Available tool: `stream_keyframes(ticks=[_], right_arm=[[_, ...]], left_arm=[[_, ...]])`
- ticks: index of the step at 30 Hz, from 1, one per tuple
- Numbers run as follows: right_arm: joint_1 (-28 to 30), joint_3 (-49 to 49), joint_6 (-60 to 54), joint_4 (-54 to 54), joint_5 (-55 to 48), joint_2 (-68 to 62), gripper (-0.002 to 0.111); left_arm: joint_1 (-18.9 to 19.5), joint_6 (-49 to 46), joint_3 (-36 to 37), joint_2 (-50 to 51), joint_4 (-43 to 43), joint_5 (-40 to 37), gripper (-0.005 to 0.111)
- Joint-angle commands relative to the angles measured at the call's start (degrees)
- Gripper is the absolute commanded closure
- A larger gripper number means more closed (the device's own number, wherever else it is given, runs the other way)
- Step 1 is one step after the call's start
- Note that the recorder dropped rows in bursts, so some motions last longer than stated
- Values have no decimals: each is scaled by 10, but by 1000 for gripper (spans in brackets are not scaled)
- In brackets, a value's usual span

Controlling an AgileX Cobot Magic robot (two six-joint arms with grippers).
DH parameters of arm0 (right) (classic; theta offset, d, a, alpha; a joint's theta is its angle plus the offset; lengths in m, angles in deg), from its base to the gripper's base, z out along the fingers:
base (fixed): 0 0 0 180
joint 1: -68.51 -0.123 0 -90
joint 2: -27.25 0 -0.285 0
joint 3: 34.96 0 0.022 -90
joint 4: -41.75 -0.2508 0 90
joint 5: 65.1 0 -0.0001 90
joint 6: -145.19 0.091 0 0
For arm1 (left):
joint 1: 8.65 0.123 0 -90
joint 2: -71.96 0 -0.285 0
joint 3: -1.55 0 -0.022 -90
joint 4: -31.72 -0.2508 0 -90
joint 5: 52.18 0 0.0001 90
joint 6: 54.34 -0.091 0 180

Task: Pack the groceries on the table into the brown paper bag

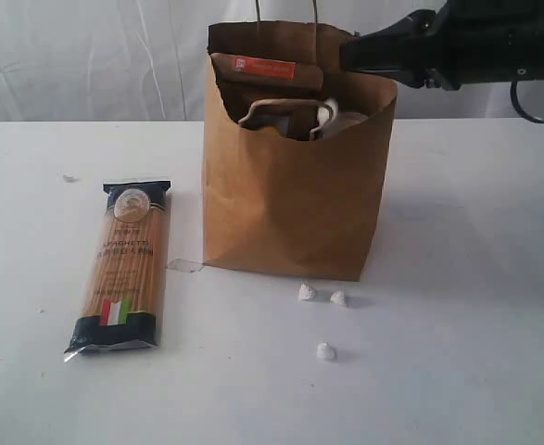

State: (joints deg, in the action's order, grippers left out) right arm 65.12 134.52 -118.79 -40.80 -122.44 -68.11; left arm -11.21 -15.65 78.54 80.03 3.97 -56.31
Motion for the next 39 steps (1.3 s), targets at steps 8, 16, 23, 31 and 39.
stream_keyframes(ticks=[8,16,23,31,39], right_arm=[[0,0,-8,-13,-2,0,80],[0,0,-8,-16,-27,45,95],[0,0,-6,75,-38,200,108],[0,-22,418,581,202,233,108],[0,-42,690,795,244,138,108]], left_arm=[[1,0,2,-3,-1,-2,107],[1,0,2,-3,-1,-2,107],[1,0,2,-3,-1,-2,107],[1,0,2,-3,-1,-2,107],[1,0,2,-3,-1,-2,107]])
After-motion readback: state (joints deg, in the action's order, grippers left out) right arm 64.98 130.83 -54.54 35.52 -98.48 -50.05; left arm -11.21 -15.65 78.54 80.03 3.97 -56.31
